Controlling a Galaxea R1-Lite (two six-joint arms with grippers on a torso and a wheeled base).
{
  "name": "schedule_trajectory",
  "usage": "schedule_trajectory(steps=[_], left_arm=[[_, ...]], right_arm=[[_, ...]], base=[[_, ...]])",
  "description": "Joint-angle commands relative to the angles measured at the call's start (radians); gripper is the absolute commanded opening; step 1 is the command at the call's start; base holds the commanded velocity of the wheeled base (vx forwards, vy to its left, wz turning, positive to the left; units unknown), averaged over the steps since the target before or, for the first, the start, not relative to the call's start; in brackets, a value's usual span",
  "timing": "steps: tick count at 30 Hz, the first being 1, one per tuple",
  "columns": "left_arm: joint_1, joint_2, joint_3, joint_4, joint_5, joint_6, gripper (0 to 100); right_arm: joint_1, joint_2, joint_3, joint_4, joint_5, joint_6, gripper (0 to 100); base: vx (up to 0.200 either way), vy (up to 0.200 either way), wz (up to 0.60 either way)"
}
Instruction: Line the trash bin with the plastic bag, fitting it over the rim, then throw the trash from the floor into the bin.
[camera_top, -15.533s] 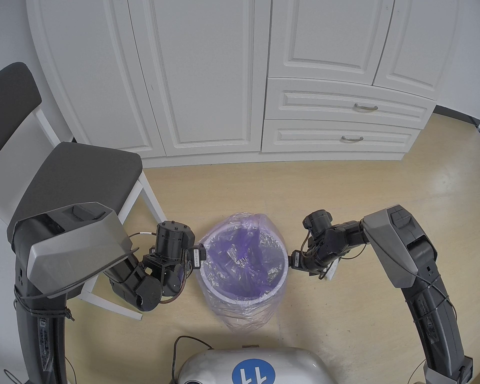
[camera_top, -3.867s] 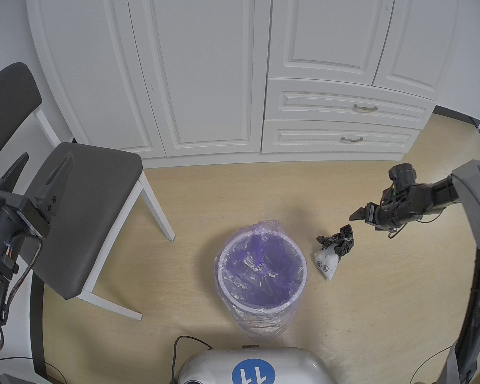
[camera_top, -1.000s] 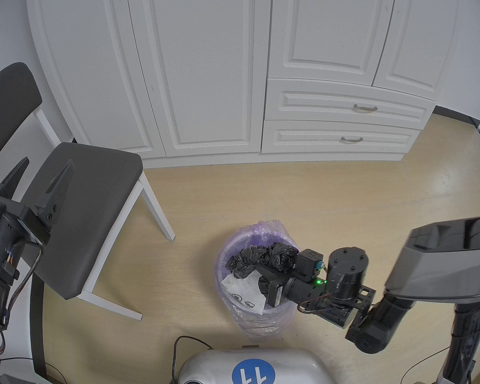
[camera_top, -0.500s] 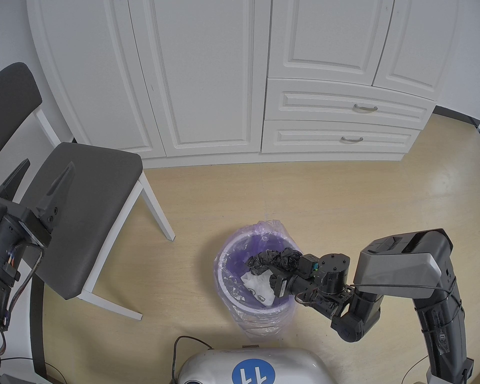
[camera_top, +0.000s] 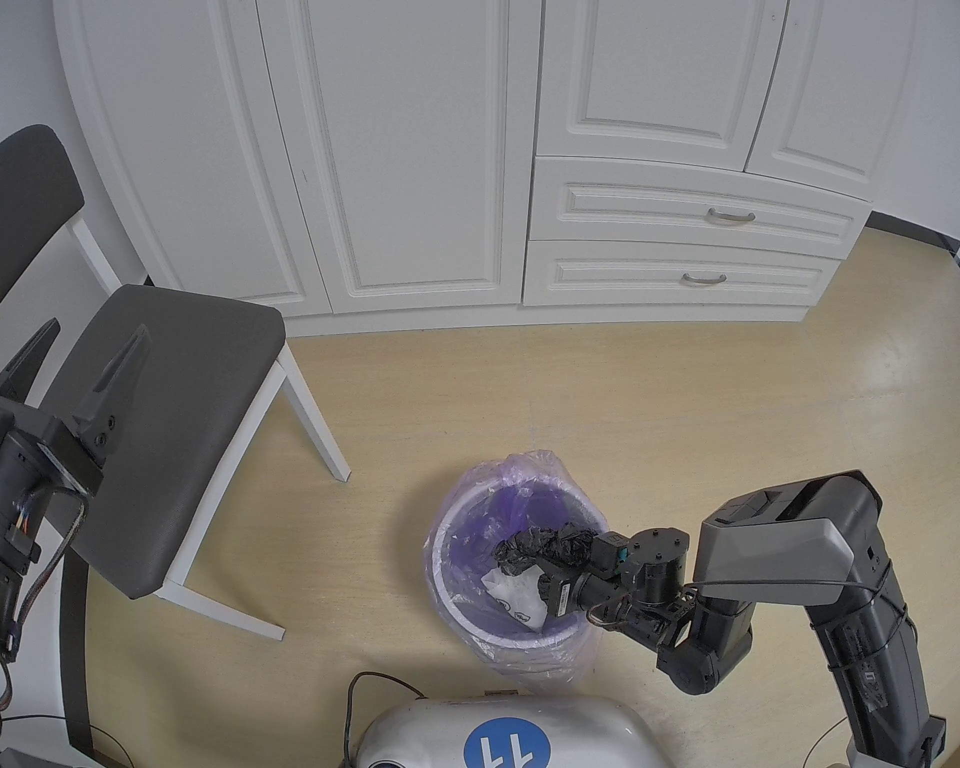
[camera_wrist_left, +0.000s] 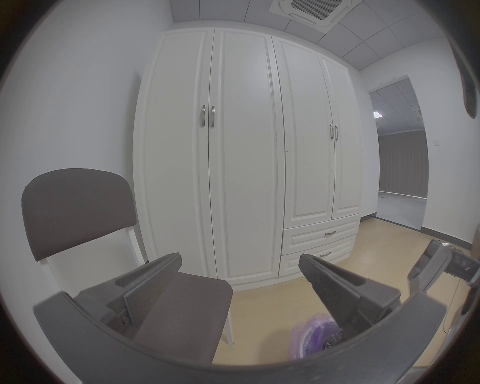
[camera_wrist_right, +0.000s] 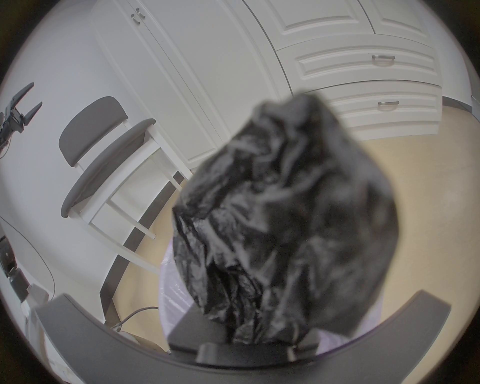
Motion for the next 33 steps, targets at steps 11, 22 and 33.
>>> schedule_trajectory(steps=[11, 22, 33], left_arm=[[0.000, 0.002, 0.001, -0.001, 0.000, 0.000, 100], [-0.002, 0.003, 0.010, -0.001, 0.000, 0.002, 100], [0.000, 0.005, 0.010, 0.001, 0.000, 0.000, 100]], right_arm=[[0.000, 0.017, -0.074, -0.017, -0.013, 0.008, 0], [0.006, 0.032, -0.106, -0.017, -0.014, 0.033, 0], [-0.002, 0.106, -0.186, -0.017, -0.037, 0.022, 0]], base=[[0.000, 0.000, 0.00], [0.000, 0.000, 0.00], [0.000, 0.000, 0.00]])
